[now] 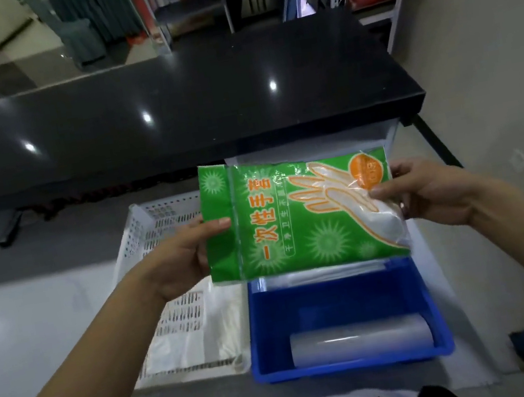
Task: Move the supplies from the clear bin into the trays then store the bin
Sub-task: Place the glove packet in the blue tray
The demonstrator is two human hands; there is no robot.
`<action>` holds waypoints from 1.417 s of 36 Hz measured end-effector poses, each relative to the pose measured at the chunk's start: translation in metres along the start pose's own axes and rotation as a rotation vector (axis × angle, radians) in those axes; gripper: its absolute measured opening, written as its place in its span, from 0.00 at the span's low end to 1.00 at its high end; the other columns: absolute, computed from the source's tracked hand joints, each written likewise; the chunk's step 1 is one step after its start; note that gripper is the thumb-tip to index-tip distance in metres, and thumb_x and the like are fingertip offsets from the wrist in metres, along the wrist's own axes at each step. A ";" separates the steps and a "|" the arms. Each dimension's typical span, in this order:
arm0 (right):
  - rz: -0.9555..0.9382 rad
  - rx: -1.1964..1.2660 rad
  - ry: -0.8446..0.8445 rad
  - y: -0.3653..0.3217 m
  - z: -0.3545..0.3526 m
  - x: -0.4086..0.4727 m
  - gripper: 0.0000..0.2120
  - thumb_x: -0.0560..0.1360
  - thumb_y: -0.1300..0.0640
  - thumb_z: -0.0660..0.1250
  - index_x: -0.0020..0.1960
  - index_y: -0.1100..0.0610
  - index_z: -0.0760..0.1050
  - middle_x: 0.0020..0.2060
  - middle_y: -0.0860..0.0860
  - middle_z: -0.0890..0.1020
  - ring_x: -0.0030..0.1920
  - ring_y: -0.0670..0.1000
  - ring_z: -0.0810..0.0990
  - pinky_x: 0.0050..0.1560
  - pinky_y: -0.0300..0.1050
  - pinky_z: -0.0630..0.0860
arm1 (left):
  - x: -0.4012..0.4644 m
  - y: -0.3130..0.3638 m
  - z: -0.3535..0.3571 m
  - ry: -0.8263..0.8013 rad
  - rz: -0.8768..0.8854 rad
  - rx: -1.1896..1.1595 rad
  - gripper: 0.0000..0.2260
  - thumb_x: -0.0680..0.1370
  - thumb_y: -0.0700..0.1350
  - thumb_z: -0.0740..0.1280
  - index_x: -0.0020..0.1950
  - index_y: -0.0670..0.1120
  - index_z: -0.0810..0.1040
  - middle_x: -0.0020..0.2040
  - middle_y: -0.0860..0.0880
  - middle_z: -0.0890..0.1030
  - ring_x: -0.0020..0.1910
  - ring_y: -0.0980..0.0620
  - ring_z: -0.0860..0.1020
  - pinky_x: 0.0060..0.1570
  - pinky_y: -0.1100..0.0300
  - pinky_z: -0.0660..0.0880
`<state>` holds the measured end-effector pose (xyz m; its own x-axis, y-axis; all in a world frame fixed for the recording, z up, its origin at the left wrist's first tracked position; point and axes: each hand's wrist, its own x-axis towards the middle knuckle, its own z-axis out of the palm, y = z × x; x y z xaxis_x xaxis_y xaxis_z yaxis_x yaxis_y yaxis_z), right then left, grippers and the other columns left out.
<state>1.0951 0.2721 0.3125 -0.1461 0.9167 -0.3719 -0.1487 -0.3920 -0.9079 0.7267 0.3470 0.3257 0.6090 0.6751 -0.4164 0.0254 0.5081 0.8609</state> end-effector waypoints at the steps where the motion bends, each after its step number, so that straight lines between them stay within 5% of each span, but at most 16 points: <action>1: -0.018 -0.012 0.002 -0.004 -0.006 0.006 0.17 0.60 0.57 0.79 0.49 0.52 0.86 0.46 0.52 0.87 0.43 0.48 0.86 0.36 0.43 0.81 | 0.008 0.006 0.003 0.041 0.016 0.028 0.20 0.66 0.47 0.79 0.57 0.44 0.84 0.59 0.40 0.83 0.55 0.44 0.83 0.49 0.49 0.82; 7: -0.143 -0.069 0.117 -0.017 -0.038 0.036 0.22 0.61 0.53 0.80 0.54 0.56 0.85 0.53 0.55 0.86 0.51 0.52 0.85 0.43 0.48 0.83 | 0.058 0.030 0.008 0.175 0.097 0.202 0.17 0.70 0.37 0.73 0.59 0.38 0.80 0.55 0.40 0.84 0.53 0.42 0.84 0.44 0.51 0.82; 11: -0.332 -0.257 0.282 -0.014 -0.046 0.051 0.09 0.69 0.58 0.76 0.50 0.54 0.86 0.49 0.53 0.87 0.55 0.59 0.83 0.55 0.55 0.80 | 0.091 0.027 0.009 0.311 0.181 0.359 0.10 0.73 0.30 0.70 0.50 0.42 0.83 0.46 0.45 0.87 0.47 0.46 0.86 0.44 0.55 0.83; 15: -0.526 -0.443 0.375 0.002 -0.040 0.061 0.09 0.73 0.63 0.73 0.51 0.54 0.85 0.46 0.50 0.87 0.47 0.42 0.84 0.46 0.31 0.77 | 0.119 0.015 0.006 0.458 0.281 0.425 0.14 0.73 0.26 0.68 0.43 0.45 0.83 0.36 0.55 0.86 0.37 0.58 0.84 0.39 0.66 0.79; 20: -0.460 -0.570 0.369 0.027 -0.034 0.075 0.10 0.75 0.62 0.71 0.48 0.47 0.83 0.46 0.44 0.84 0.49 0.42 0.82 0.47 0.33 0.78 | 0.136 -0.009 -0.002 0.556 0.284 0.402 0.14 0.75 0.27 0.67 0.47 0.46 0.83 0.35 0.58 0.85 0.37 0.60 0.83 0.39 0.70 0.77; 25: -0.306 -0.615 0.432 0.053 -0.039 0.085 0.08 0.76 0.53 0.71 0.54 0.52 0.83 0.52 0.48 0.83 0.56 0.51 0.79 0.59 0.53 0.78 | 0.139 -0.028 -0.005 0.593 0.257 0.567 0.15 0.77 0.32 0.68 0.42 0.53 0.83 0.40 0.52 0.85 0.41 0.55 0.82 0.39 0.67 0.79; 31: -0.372 -0.598 0.495 0.051 -0.036 0.095 0.05 0.78 0.53 0.68 0.51 0.50 0.82 0.46 0.43 0.82 0.51 0.46 0.81 0.43 0.31 0.76 | 0.144 -0.016 -0.008 0.587 0.229 0.628 0.14 0.77 0.32 0.67 0.44 0.53 0.82 0.42 0.53 0.86 0.42 0.57 0.84 0.38 0.63 0.81; 35: -0.337 -0.638 0.570 0.051 -0.036 0.114 0.06 0.78 0.52 0.69 0.52 0.52 0.80 0.45 0.48 0.83 0.48 0.47 0.81 0.49 0.46 0.80 | 0.148 -0.010 -0.006 0.607 0.164 0.645 0.13 0.76 0.31 0.67 0.52 0.48 0.80 0.46 0.49 0.85 0.46 0.51 0.84 0.46 0.53 0.83; 37: -0.250 -0.636 0.591 0.053 -0.036 0.121 0.13 0.76 0.49 0.71 0.57 0.54 0.77 0.51 0.50 0.82 0.54 0.51 0.81 0.55 0.50 0.80 | 0.148 -0.011 -0.002 0.654 0.166 0.688 0.16 0.75 0.32 0.68 0.59 0.48 0.77 0.49 0.50 0.83 0.49 0.50 0.83 0.49 0.51 0.81; 40: -0.291 -0.592 0.629 0.055 -0.029 0.119 0.27 0.76 0.44 0.70 0.71 0.51 0.68 0.64 0.49 0.78 0.64 0.50 0.75 0.61 0.50 0.76 | 0.142 -0.019 0.010 0.753 0.257 0.843 0.27 0.75 0.36 0.70 0.73 0.49 0.67 0.59 0.53 0.77 0.52 0.57 0.78 0.49 0.62 0.76; 43: -0.483 -0.563 0.693 0.064 -0.009 0.102 0.26 0.77 0.40 0.65 0.72 0.46 0.64 0.64 0.40 0.73 0.63 0.33 0.70 0.60 0.37 0.69 | 0.132 -0.040 0.026 0.757 0.384 1.053 0.33 0.76 0.41 0.70 0.77 0.53 0.59 0.74 0.49 0.64 0.61 0.56 0.69 0.54 0.65 0.71; 47: -0.402 -1.011 0.556 0.086 0.011 0.095 0.32 0.77 0.36 0.59 0.78 0.45 0.58 0.79 0.52 0.59 0.79 0.55 0.55 0.76 0.61 0.55 | 0.135 -0.063 0.046 0.517 0.462 1.302 0.30 0.77 0.48 0.67 0.78 0.54 0.60 0.79 0.49 0.57 0.75 0.49 0.60 0.70 0.55 0.62; 51: -0.222 -1.317 0.423 0.092 0.014 0.106 0.37 0.74 0.29 0.50 0.79 0.40 0.48 0.81 0.50 0.48 0.80 0.56 0.42 0.76 0.63 0.37 | 0.156 -0.072 0.050 0.447 0.279 1.459 0.35 0.78 0.60 0.63 0.80 0.57 0.49 0.82 0.48 0.47 0.79 0.40 0.48 0.75 0.43 0.51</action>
<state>1.0521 0.3321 0.1922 0.0960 0.9953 -0.0134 0.9204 -0.0939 -0.3795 0.8594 0.3890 0.2138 0.4546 0.8904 -0.0216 0.8406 -0.4209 0.3411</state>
